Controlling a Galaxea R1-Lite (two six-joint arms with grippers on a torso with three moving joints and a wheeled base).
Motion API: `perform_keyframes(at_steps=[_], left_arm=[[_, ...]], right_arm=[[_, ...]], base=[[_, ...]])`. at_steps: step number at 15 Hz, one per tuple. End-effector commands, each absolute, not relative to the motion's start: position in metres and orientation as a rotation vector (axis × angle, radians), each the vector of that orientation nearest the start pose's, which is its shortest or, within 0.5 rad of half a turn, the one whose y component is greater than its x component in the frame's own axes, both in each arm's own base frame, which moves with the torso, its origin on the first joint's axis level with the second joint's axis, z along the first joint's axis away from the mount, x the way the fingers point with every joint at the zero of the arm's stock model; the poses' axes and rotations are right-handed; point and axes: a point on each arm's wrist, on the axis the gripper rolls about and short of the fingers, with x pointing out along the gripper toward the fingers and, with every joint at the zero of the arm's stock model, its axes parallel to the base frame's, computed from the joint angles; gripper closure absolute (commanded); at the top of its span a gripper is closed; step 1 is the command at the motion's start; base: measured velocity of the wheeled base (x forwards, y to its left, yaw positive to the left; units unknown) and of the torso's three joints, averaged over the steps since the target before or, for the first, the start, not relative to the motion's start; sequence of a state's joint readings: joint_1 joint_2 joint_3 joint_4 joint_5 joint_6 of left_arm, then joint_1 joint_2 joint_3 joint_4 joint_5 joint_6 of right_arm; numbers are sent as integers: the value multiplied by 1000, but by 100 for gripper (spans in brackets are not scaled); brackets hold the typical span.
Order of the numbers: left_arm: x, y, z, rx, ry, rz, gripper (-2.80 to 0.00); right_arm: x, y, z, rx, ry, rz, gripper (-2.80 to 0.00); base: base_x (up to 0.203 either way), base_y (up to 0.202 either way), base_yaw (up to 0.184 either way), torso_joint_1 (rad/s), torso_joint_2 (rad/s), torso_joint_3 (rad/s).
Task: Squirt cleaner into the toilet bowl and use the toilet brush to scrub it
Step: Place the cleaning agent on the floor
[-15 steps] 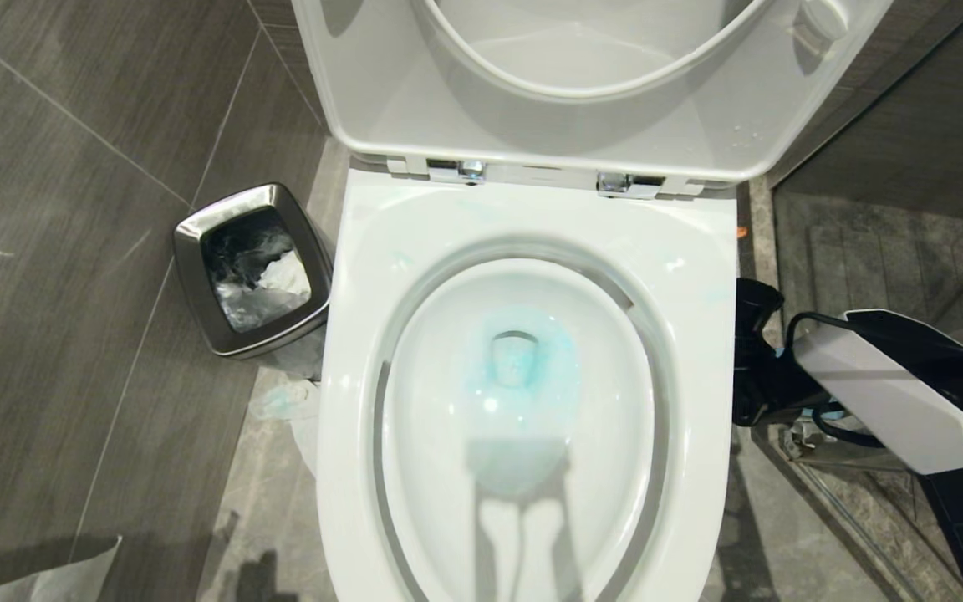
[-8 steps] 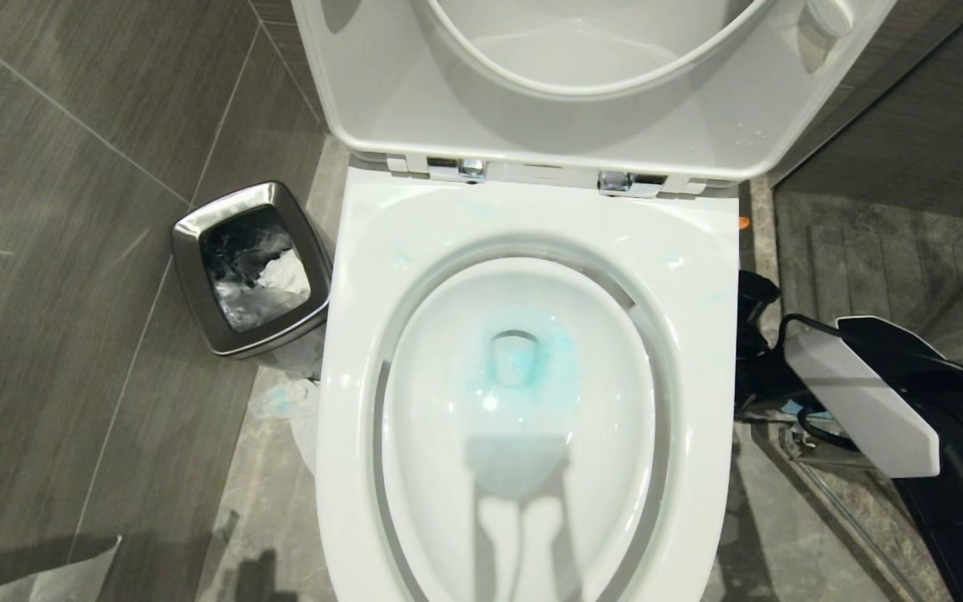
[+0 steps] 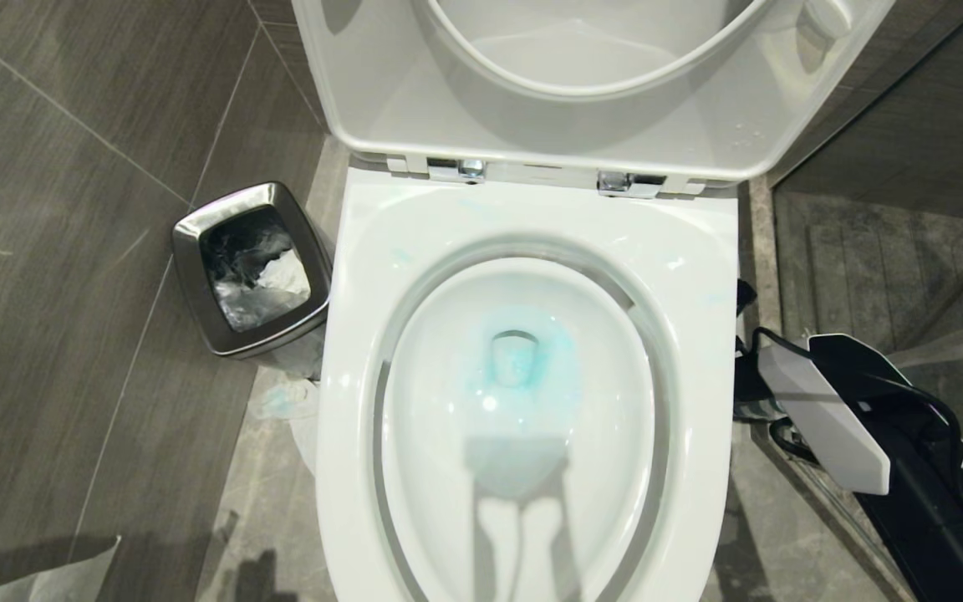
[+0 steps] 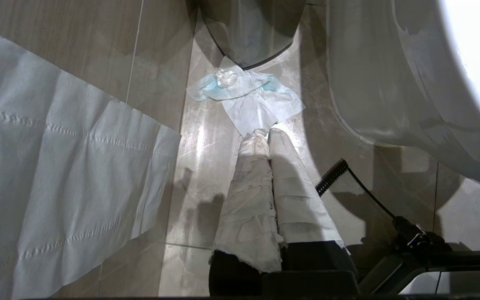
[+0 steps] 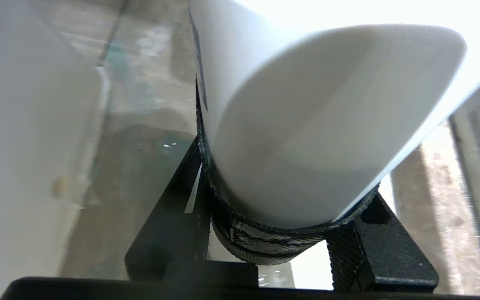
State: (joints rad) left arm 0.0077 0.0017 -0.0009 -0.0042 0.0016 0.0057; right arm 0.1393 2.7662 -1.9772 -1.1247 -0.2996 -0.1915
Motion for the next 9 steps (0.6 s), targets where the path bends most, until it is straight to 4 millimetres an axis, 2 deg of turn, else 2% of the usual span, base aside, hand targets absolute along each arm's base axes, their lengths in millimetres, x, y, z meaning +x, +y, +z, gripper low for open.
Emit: perform_keyframes(at_steps=[1, 3, 9], left_arm=[[-23, 0, 76, 6, -5, 9, 0], [-23, 0, 76, 5, -5, 9, 0], [-23, 0, 76, 5, -2, 9, 0]], right_arm=[[543, 81, 85, -108, -331, -173, 0], [540, 94, 90, -96, -337, -148, 0], [540, 95, 91, -93, -351, -145, 0]], base=[[0, 0, 0, 0, 0, 0], [0, 0, 0, 0, 0, 0], [0, 0, 0, 0, 0, 0]])
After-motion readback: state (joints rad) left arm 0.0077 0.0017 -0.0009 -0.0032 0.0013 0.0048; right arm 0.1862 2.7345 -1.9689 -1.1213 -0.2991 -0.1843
